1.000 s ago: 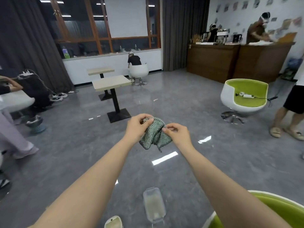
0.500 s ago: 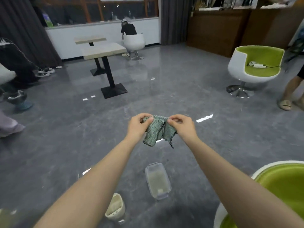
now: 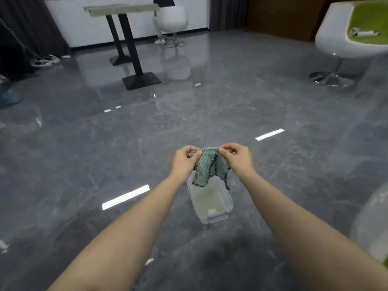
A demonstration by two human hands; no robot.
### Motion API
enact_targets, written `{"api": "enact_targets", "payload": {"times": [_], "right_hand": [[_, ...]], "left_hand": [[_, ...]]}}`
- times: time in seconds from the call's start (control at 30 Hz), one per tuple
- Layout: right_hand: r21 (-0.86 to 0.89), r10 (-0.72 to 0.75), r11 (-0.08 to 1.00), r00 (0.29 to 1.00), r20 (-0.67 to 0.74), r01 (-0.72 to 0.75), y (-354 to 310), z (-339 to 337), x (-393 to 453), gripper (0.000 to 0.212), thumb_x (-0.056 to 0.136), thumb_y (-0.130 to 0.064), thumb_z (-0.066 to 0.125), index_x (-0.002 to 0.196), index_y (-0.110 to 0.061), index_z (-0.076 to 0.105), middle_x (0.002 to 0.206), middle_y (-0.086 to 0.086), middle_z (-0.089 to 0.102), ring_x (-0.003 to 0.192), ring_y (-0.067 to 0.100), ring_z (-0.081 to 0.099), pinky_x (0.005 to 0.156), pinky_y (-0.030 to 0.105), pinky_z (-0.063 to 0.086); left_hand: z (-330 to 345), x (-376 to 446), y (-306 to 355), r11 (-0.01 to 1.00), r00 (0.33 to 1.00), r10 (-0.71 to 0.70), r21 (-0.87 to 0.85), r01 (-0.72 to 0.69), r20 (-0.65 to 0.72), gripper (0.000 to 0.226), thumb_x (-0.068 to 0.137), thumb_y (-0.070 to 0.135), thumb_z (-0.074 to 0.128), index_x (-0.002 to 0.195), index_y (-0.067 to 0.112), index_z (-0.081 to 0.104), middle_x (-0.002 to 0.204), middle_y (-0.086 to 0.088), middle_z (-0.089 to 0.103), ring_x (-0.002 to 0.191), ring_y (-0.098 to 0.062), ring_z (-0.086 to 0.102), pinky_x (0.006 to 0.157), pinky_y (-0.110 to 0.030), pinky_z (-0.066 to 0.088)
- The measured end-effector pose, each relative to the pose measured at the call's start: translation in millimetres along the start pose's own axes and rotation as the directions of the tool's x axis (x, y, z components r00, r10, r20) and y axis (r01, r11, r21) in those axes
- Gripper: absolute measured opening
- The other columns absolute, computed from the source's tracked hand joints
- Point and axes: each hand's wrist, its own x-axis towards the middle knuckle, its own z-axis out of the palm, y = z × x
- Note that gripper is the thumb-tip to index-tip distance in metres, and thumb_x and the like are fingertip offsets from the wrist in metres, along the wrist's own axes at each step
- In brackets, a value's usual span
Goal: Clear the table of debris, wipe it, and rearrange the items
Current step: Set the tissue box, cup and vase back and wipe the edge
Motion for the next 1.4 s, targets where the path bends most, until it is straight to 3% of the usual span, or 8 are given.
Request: {"api": "enact_targets", "payload": {"times": [0.23, 0.5, 0.63, 0.73, 0.9, 1.03, 1.17, 1.4], "right_hand": [[-0.123, 0.12, 0.987, 0.987, 0.111, -0.106, 122.8, 41.1, -10.5, 0.013, 0.086, -0.02, 0.067, 0.094, -0.011, 0.07, 0.079, 0.004, 0.061, 0.076, 0.016, 0.053, 0.068, 0.025, 0.04], [-0.319, 0.239, 0.932, 0.952, 0.193, -0.17, 207.3, 64.9, -9.3, 0.013, 0.087, -0.02, 0.065, 0.094, -0.011, 0.071, 0.08, 0.004, 0.062, 0.074, 0.013, 0.052, 0.05, 0.012, 0.034], [-0.371, 0.277, 0.908, 0.942, 0.19, -0.193, 231.6, 76.3, -0.5, 0.016, 0.087, -0.019, 0.065, 0.099, -0.011, 0.07, 0.097, 0.01, 0.069, 0.083, 0.017, 0.057, 0.07, 0.023, 0.041], [-0.451, 0.178, 0.89, 0.963, 0.203, -0.07, 245.5, 81.5, -2.3, 0.028, 0.087, -0.017, 0.064, 0.114, -0.01, 0.065, 0.111, 0.011, 0.063, 0.104, 0.026, 0.056, 0.088, 0.033, 0.045], [-0.636, -0.088, 0.71, 0.934, 0.345, 0.302, 268.3, 79.3, -20.0, 0.047, 0.082, -0.017, 0.068, 0.127, -0.017, 0.056, 0.136, 0.002, 0.049, 0.129, 0.028, 0.039, 0.107, 0.045, 0.034], [-0.66, -0.243, 0.542, 0.849, 0.469, 0.52, 280.4, 77.4, -25.4, 0.049, 0.063, -0.021, 0.084, 0.109, -0.013, 0.068, 0.125, 0.009, 0.06, 0.12, 0.036, 0.053, 0.103, 0.056, 0.027], [-0.664, -0.114, 0.505, 0.805, 0.583, 0.552, 280.6, 74.7, -27.7, 0.042, 0.091, -0.034, 0.057, 0.129, -0.017, 0.054, 0.138, 0.001, 0.05, 0.14, 0.024, 0.029, 0.116, 0.039, 0.003], [-0.696, 0.01, 0.548, 0.828, 0.561, 0.464, 264.4, 75.0, -28.4, 0.048, 0.099, -0.037, 0.037, 0.144, -0.02, 0.031, 0.149, -0.004, 0.033, 0.143, 0.016, 0.018, 0.116, 0.033, 0.001]], "left_hand": [[47.6, -13.3, -111.5, 0.987, 0.986, -0.16, -0.011, 0.161, 0.043, 0.002, 0.089, 0.011, 0.061, 0.087, 0.011, 0.06, 0.083, -0.008, 0.059, 0.071, -0.018, 0.058, 0.06, -0.034, 0.055], [87.3, -15.1, -203.0, 0.931, 0.93, -0.365, 0.036, 0.364, 0.047, 0.024, 0.086, 0.013, 0.064, 0.068, 0.024, 0.055, 0.069, 0.001, 0.052, 0.078, -0.023, 0.054, 0.081, -0.051, 0.053], [99.0, -4.2, -233.9, 0.927, 0.929, -0.37, 0.083, 0.367, 0.029, 0.022, 0.088, 0.013, 0.062, 0.07, 0.022, 0.054, 0.072, -0.004, 0.055, 0.076, -0.024, 0.056, 0.079, -0.054, 0.053], [100.4, -5.1, -236.9, 0.926, 0.947, -0.323, 0.21, 0.315, 0.002, 0.003, 0.09, 0.01, 0.057, 0.092, 0.01, 0.06, 0.09, -0.014, 0.061, 0.08, -0.026, 0.056, 0.079, -0.039, 0.052], [99.4, -11.5, -240.5, 0.919, 0.981, -0.166, 0.377, 0.117, 0.101, 0.035, 0.091, 0.006, 0.055, 0.126, 0.013, 0.053, 0.123, -0.005, 0.045, 0.09, -0.014, 0.05, 0.082, -0.013, 0.034], [95.9, -16.7, -244.6, 0.787, 0.952, -0.086, 0.606, -0.115, 0.293, 0.035, 0.096, 0.023, 0.049, 0.13, 0.015, 0.053, 0.133, -0.003, 0.042, 0.123, -0.018, 0.042, 0.103, -0.021, 0.027], [88.2, -21.1, -248.6, 0.492, 0.875, -0.161, 0.806, -0.329, 0.456, 0.047, 0.098, 0.042, 0.036, 0.141, 0.024, 0.038, 0.144, 0.003, 0.04, 0.143, -0.017, 0.015, 0.116, -0.034, 0.006], [85.3, -30.5, -233.6, 0.444, 0.877, -0.178, 0.832, -0.332, 0.446, 0.052, 0.101, 0.04, 0.028, 0.149, 0.022, 0.019, 0.155, 0.003, 0.021, 0.145, -0.017, 0.005, 0.116, -0.036, -0.003]]}}
